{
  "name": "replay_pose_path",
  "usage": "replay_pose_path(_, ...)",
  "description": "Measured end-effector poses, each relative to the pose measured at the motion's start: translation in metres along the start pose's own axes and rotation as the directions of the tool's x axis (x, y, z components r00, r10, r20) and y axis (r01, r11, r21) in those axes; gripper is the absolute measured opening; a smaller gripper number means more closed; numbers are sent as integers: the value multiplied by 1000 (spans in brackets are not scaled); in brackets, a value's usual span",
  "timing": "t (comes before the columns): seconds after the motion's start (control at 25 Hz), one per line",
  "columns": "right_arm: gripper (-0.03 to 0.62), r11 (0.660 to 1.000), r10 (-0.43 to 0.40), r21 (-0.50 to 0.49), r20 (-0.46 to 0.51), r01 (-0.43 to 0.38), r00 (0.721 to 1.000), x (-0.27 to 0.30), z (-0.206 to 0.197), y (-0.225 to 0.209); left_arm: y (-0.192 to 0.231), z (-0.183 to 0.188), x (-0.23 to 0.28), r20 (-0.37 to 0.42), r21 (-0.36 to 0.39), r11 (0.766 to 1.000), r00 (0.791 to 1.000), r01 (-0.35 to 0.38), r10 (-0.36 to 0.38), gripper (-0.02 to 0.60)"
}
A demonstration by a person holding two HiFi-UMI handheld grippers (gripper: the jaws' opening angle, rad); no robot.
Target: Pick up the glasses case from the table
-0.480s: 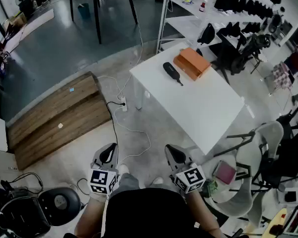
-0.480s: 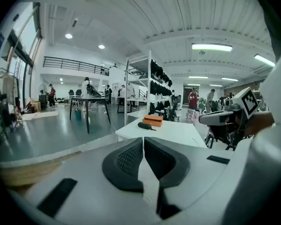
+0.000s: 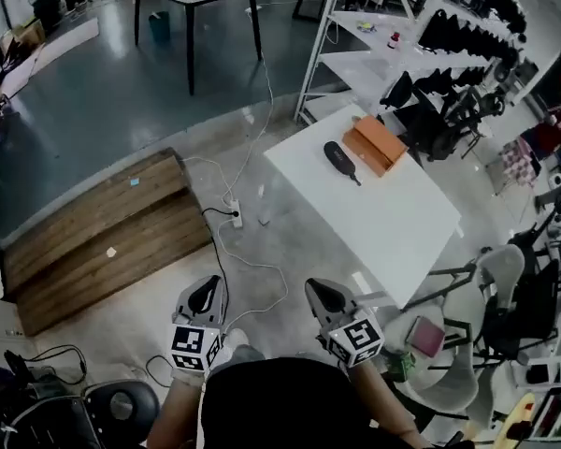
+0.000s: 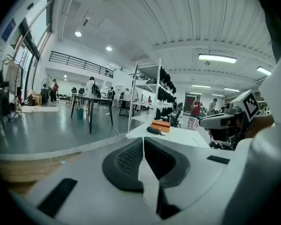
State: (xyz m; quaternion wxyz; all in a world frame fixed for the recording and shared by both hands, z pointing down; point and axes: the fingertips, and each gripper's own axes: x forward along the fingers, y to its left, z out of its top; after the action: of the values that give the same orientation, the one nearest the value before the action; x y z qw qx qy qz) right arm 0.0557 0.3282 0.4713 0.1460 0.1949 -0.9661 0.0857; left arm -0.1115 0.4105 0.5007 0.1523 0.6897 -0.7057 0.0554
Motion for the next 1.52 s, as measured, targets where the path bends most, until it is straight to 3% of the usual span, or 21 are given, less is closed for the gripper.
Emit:
replay_pose_path(0.32, 28, 999, -5, 51, -21, 6, 1000, 65, -1, 18, 67, -10, -6, -41, 0, 1000, 999, 5, -5, 25)
replay_pose_path(0.6, 28, 997, 20, 73, -24, -18, 1000, 133, 9, -17, 107, -7, 39, -74, -18, 999, 997, -26, 25, 25)
replay_pose_path(1.04, 28, 993, 64, 98, 8, -64, 998, 239, 63, -158, 136, 76, 237, -101, 51, 999, 995, -16, 22, 25)
replay_pose_path(1.28, 28, 991, 43, 125, 10, -44, 999, 266, 75, -248, 111, 117, 352, -109, 109, 992, 993, 61, -49, 25)
replay_pose_path(1.52, 28, 980, -67, 188, 7, 64, 998, 254, 67, -321, 74, 126, 421, -171, 158, 972, 974, 174, -147, 25)
